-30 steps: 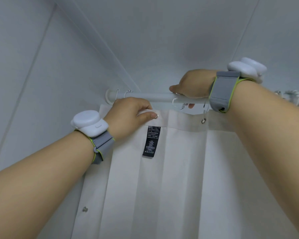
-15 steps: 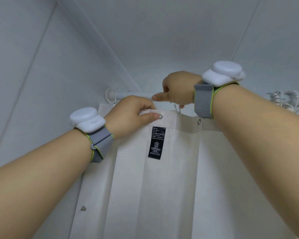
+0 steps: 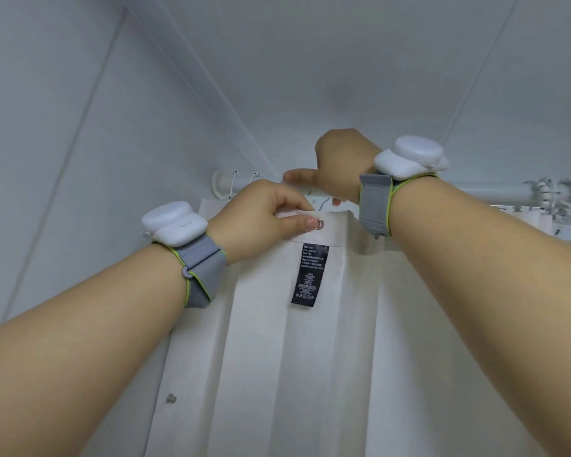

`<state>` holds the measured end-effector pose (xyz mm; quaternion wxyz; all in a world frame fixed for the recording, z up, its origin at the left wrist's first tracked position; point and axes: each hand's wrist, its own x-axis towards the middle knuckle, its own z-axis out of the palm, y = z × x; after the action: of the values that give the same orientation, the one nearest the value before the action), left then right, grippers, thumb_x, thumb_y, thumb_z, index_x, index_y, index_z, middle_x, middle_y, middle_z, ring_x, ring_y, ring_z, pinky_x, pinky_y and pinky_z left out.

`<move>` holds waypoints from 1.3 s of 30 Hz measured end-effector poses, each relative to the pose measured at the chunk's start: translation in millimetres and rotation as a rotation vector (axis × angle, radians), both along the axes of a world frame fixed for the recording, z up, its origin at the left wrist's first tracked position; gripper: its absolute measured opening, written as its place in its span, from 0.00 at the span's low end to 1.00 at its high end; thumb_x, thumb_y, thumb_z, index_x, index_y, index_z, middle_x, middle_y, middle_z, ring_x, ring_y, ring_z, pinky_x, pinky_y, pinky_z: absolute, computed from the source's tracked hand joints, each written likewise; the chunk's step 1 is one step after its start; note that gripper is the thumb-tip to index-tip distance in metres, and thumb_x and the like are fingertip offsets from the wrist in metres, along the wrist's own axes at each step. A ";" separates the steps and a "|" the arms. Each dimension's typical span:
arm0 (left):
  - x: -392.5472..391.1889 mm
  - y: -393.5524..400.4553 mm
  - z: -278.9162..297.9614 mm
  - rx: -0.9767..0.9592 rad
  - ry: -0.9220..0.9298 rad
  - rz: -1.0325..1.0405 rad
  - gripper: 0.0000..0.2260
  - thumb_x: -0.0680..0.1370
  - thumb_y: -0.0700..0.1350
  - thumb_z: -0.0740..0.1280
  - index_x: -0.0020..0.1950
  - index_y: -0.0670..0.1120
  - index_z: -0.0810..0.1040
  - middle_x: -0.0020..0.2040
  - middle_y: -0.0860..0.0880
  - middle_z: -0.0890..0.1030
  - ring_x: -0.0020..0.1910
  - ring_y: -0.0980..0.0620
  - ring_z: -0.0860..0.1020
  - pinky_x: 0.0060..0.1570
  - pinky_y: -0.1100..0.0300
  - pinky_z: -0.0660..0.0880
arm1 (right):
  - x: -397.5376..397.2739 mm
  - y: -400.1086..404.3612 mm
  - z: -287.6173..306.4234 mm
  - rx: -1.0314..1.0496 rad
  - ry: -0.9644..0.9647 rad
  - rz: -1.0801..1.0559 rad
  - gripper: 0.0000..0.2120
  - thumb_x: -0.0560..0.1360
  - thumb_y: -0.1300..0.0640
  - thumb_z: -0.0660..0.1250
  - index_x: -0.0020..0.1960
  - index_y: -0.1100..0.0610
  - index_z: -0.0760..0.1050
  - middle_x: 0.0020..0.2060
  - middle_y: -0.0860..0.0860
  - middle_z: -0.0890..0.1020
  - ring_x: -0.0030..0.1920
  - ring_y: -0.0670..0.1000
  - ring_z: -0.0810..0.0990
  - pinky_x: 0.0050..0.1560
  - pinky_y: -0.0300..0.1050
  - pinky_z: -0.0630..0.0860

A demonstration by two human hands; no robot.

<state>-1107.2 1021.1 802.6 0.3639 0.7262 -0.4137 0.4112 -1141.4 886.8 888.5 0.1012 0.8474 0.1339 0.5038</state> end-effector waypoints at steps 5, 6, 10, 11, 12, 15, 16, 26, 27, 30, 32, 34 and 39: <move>8.3 0.1 -2.8 -0.091 -0.039 0.197 0.06 0.72 0.50 0.73 0.44 0.48 0.83 0.35 0.54 0.80 0.38 0.54 0.78 0.43 0.59 0.72 | -0.1 -1.3 -3.6 -0.020 0.058 0.042 0.26 0.75 0.37 0.61 0.47 0.62 0.77 0.35 0.56 0.84 0.44 0.55 0.82 0.36 0.43 0.70; 8.6 -0.3 -3.1 -0.094 -0.047 0.221 0.06 0.72 0.50 0.73 0.44 0.48 0.83 0.36 0.53 0.81 0.40 0.53 0.79 0.44 0.59 0.73 | -1.2 -1.5 -3.8 -0.012 0.075 0.044 0.27 0.76 0.37 0.60 0.49 0.62 0.77 0.36 0.56 0.84 0.44 0.54 0.82 0.35 0.41 0.69; 7.2 -0.5 -1.9 -0.106 -0.037 0.227 0.06 0.72 0.49 0.73 0.45 0.47 0.85 0.39 0.50 0.84 0.42 0.51 0.81 0.47 0.56 0.75 | -8.2 -1.5 0.5 0.013 0.157 0.058 0.25 0.75 0.37 0.60 0.49 0.60 0.78 0.40 0.52 0.84 0.42 0.51 0.80 0.35 0.41 0.69; 6.8 0.2 -1.8 -0.108 -0.029 0.219 0.06 0.72 0.49 0.73 0.45 0.47 0.85 0.39 0.50 0.84 0.42 0.51 0.81 0.48 0.56 0.76 | -12.6 -2.0 3.3 0.000 0.182 0.035 0.24 0.74 0.37 0.62 0.50 0.58 0.79 0.43 0.51 0.84 0.45 0.51 0.79 0.38 0.41 0.70; 6.5 0.9 -1.6 -0.107 -0.023 0.207 0.06 0.72 0.48 0.74 0.44 0.47 0.85 0.38 0.50 0.83 0.40 0.51 0.80 0.48 0.55 0.76 | -18.1 -3.3 6.5 -0.022 0.209 0.007 0.22 0.73 0.38 0.64 0.52 0.56 0.79 0.47 0.49 0.82 0.48 0.51 0.78 0.44 0.43 0.73; 4.6 4.0 -1.2 -0.096 -0.020 0.184 0.05 0.72 0.48 0.73 0.43 0.48 0.85 0.36 0.50 0.82 0.37 0.54 0.77 0.45 0.55 0.75 | -33.7 -7.9 13.4 -0.094 0.305 -0.024 0.18 0.70 0.44 0.71 0.56 0.51 0.79 0.52 0.46 0.82 0.52 0.49 0.79 0.57 0.44 0.74; 3.5 5.3 -1.6 -0.091 -0.024 0.184 0.04 0.72 0.48 0.73 0.42 0.48 0.85 0.35 0.51 0.82 0.36 0.54 0.76 0.43 0.56 0.74 | -35.6 -9.1 14.7 -0.108 0.334 -0.019 0.18 0.71 0.46 0.72 0.58 0.51 0.79 0.52 0.46 0.82 0.51 0.49 0.79 0.55 0.43 0.74; -1.5 7.7 -4.9 -0.104 -0.071 0.274 0.05 0.72 0.49 0.73 0.41 0.47 0.84 0.36 0.46 0.83 0.40 0.47 0.80 0.44 0.54 0.75 | -21.8 -14.4 27.4 0.042 0.567 0.205 0.13 0.69 0.54 0.75 0.52 0.54 0.79 0.44 0.52 0.86 0.43 0.53 0.81 0.44 0.47 0.77; -2.2 7.1 -4.4 -0.107 -0.071 0.285 0.06 0.72 0.49 0.73 0.41 0.47 0.84 0.36 0.46 0.83 0.40 0.47 0.80 0.44 0.54 0.74 | -21.7 -13.9 26.2 0.062 0.572 0.217 0.12 0.69 0.53 0.75 0.51 0.54 0.79 0.42 0.51 0.87 0.41 0.51 0.81 0.40 0.42 0.75; -4.4 8.3 -2.2 -0.116 -0.057 0.312 0.06 0.72 0.48 0.73 0.41 0.47 0.85 0.37 0.43 0.83 0.41 0.45 0.80 0.44 0.53 0.75 | -22.6 -7.4 22.4 0.052 0.512 0.203 0.13 0.69 0.50 0.75 0.50 0.55 0.80 0.40 0.48 0.87 0.38 0.46 0.81 0.40 0.38 0.74; -4.7 8.3 -1.3 -0.133 -0.051 0.311 0.04 0.73 0.47 0.73 0.40 0.48 0.85 0.36 0.43 0.82 0.40 0.44 0.79 0.44 0.52 0.75 | -22.6 -2.7 20.3 0.035 0.451 0.195 0.14 0.68 0.49 0.76 0.49 0.55 0.81 0.40 0.48 0.86 0.38 0.45 0.80 0.41 0.39 0.73; -4.6 7.9 -1.3 -0.158 -0.044 0.304 0.04 0.73 0.47 0.72 0.41 0.48 0.85 0.33 0.47 0.80 0.37 0.48 0.77 0.45 0.53 0.74 | -20.8 1.9 19.1 0.003 0.386 0.177 0.15 0.67 0.48 0.76 0.48 0.55 0.81 0.40 0.47 0.86 0.37 0.46 0.78 0.39 0.39 0.71; -0.3 8.4 -0.6 -0.214 -0.021 0.303 0.05 0.74 0.46 0.71 0.42 0.46 0.85 0.34 0.50 0.79 0.36 0.50 0.76 0.42 0.56 0.73 | -17.6 5.5 16.8 -0.014 0.345 0.178 0.15 0.66 0.48 0.76 0.49 0.55 0.82 0.40 0.47 0.82 0.41 0.48 0.77 0.43 0.41 0.72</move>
<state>-1107.5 1029.6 802.0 0.3686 0.7330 -0.2574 0.5105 -1159.0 892.3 905.3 0.0377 0.9052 0.2272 0.3571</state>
